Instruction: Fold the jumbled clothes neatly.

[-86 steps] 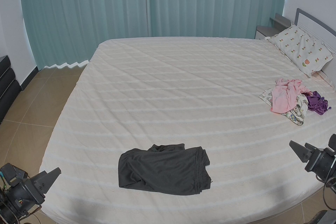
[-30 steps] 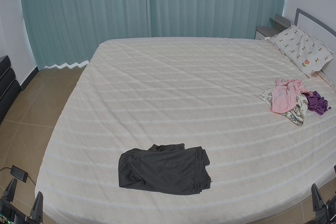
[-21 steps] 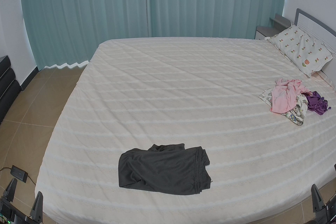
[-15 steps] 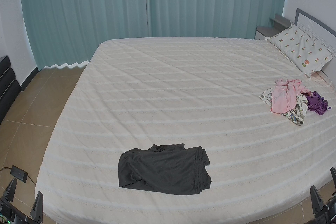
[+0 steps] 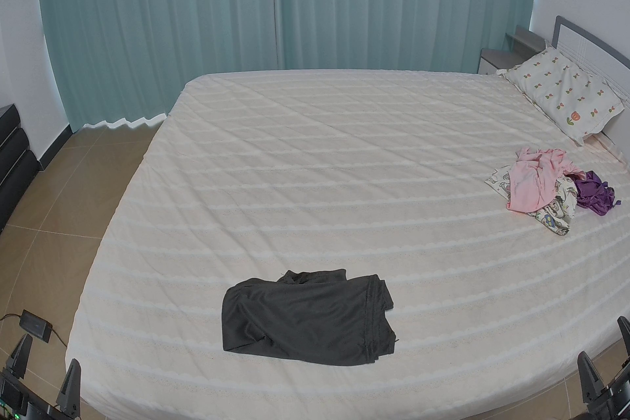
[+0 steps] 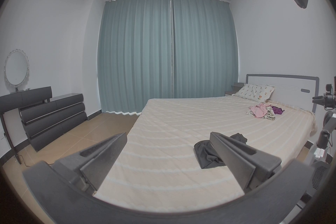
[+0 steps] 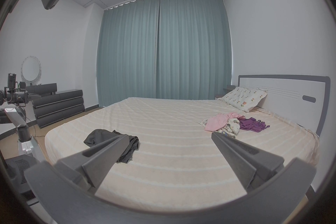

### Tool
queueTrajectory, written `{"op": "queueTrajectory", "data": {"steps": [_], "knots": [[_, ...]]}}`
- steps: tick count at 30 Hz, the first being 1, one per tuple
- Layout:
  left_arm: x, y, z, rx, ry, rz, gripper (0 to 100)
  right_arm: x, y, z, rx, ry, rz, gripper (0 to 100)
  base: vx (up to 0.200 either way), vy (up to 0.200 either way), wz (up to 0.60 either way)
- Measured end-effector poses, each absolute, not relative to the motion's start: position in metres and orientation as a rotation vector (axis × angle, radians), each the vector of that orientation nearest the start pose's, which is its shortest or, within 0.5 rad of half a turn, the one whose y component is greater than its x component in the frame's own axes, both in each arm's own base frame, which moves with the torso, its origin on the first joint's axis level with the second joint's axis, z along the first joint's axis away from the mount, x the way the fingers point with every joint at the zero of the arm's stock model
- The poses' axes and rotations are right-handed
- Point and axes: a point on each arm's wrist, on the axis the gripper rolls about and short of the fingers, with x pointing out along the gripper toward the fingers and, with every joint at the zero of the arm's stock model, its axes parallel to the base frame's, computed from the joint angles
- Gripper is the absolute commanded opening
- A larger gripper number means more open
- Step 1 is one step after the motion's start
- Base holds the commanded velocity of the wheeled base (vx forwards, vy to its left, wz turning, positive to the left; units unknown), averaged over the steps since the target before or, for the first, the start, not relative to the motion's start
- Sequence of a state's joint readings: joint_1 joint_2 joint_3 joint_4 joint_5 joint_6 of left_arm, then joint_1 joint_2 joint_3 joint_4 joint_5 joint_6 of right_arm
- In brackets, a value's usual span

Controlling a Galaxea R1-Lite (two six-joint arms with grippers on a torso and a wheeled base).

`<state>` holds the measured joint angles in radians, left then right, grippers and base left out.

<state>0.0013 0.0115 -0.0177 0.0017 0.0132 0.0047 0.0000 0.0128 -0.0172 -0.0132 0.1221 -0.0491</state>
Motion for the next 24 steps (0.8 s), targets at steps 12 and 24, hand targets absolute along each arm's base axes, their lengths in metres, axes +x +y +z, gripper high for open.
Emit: {"op": "queueTrajectory", "data": {"steps": [12,24], "knots": [[-0.0231,0.0003,0.0805,0.004,-0.003,0.014,100,-0.0231,-0.0002,0.0808,0.008,-0.006,-0.007,100,0.0,0.0,0.0],[-0.0231,0.0003,0.0805,0.005,-0.002,0.014,100,-0.0231,-0.0001,0.0807,0.0,-0.004,-0.005,100,0.0,0.0,0.0]]}}
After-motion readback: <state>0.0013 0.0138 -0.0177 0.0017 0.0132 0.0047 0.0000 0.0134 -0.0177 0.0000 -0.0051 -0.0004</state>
